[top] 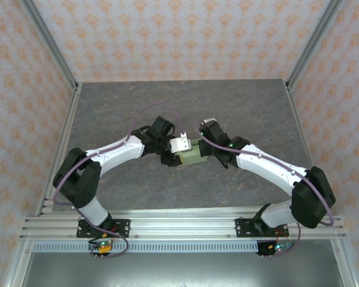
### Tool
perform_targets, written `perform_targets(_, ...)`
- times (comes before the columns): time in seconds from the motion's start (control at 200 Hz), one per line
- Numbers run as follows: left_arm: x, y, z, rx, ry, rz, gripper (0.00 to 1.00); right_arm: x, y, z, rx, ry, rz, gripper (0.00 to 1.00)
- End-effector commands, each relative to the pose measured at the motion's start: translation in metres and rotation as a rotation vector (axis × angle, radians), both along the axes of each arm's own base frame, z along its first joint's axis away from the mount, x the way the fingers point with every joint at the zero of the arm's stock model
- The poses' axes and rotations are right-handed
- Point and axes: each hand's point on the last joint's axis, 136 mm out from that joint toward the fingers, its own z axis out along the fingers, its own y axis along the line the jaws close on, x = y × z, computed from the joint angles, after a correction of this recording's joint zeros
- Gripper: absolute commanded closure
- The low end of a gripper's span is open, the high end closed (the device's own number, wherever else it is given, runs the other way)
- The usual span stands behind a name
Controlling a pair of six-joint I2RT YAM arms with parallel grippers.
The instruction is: Fold the paper box
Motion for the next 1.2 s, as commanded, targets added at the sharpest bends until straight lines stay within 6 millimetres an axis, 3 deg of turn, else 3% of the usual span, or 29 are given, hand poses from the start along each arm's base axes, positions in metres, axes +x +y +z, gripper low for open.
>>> perform_targets(0.0,0.004,0.000,0.006,-0.022,-0.026,0.020,0.41,-0.002,-0.006,-0.010,0.001,0.008,-0.056,0.98)
perform_targets(0.39,0.005,-0.003,-0.002,-0.014,0.008,0.027,0.47,-0.010,-0.006,-0.036,0.079,0.053,-0.118,0.98)
perform_targets(0.836,0.010,-0.002,-0.004,0.008,0.008,0.036,0.48,-0.013,-0.005,-0.022,0.107,0.055,-0.140,0.98)
perform_targets(1.196,0.011,-0.001,-0.003,0.018,0.005,0.033,0.47,-0.020,-0.015,-0.046,0.055,0.078,-0.160,0.98)
